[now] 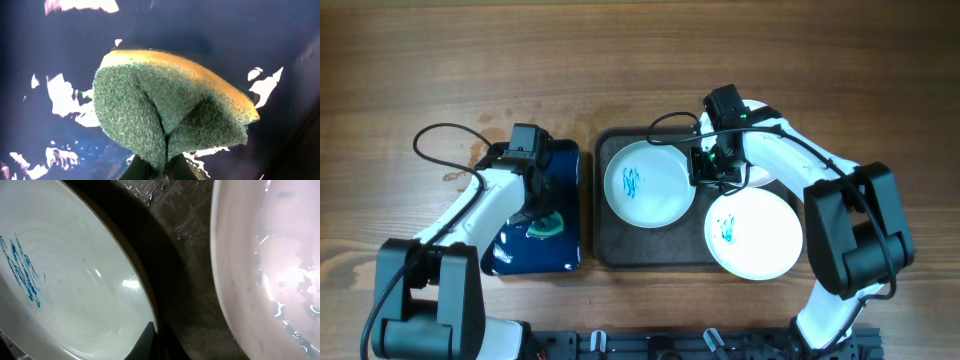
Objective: Clean dirty plates on tray and stack at the side
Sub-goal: 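Grasp the green-yellow sponge in the basin with the left gripper and lift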
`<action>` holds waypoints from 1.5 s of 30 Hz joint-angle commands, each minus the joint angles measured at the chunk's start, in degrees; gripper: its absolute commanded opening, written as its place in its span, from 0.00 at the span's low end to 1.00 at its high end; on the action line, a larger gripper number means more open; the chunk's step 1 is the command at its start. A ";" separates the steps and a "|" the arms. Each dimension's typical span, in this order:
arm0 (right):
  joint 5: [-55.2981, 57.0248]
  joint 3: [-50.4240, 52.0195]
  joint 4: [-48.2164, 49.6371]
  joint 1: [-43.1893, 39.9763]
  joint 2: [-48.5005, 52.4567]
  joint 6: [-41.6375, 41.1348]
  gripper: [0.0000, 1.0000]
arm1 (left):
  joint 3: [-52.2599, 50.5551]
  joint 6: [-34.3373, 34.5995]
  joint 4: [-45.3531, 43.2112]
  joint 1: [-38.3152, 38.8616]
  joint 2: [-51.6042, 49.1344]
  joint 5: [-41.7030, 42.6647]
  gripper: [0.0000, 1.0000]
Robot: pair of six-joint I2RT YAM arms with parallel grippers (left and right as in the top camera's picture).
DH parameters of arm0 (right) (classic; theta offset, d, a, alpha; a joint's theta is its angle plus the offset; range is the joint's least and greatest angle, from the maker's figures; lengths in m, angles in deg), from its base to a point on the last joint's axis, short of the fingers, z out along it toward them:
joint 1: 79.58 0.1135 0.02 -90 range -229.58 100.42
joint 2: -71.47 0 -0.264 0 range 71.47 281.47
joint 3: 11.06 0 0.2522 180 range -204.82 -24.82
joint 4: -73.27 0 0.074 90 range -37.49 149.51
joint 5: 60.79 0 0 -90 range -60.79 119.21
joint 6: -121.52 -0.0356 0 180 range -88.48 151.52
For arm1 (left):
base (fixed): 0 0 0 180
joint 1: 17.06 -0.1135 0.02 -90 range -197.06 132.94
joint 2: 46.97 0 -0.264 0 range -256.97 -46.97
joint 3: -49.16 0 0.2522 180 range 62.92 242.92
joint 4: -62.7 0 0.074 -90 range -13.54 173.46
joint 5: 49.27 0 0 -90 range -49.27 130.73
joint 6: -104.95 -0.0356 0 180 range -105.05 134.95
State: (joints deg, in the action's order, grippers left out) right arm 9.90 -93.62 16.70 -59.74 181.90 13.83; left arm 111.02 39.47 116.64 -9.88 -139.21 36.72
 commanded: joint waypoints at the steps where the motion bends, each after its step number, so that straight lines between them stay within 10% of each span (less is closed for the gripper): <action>1: -0.28 0.15 -0.57 0.24 0.87 1.20 0.05 | 0.48 -0.07 0.92 0.11 5.51 0.55 0.04; 11: -0.26 0.15 -0.68 0.24 0.85 1.27 0.05 | 1.05 -3.37 3.48 0.11 25.46 -0.02 0.04; 32: -0.28 0.15 -0.92 0.24 0.85 2.01 0.05 | 1.05 -5.29 1.31 0.07 25.73 -2.32 0.04; 45: -0.26 0.15 -0.33 0.24 0.87 2.73 0.05 | 1.05 -6.36 -4.52 1.60 25.73 -20.02 0.04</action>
State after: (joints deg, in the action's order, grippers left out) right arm 9.90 -93.62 16.09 -59.74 181.90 15.31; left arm 111.20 34.29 113.78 -9.53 -114.12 23.93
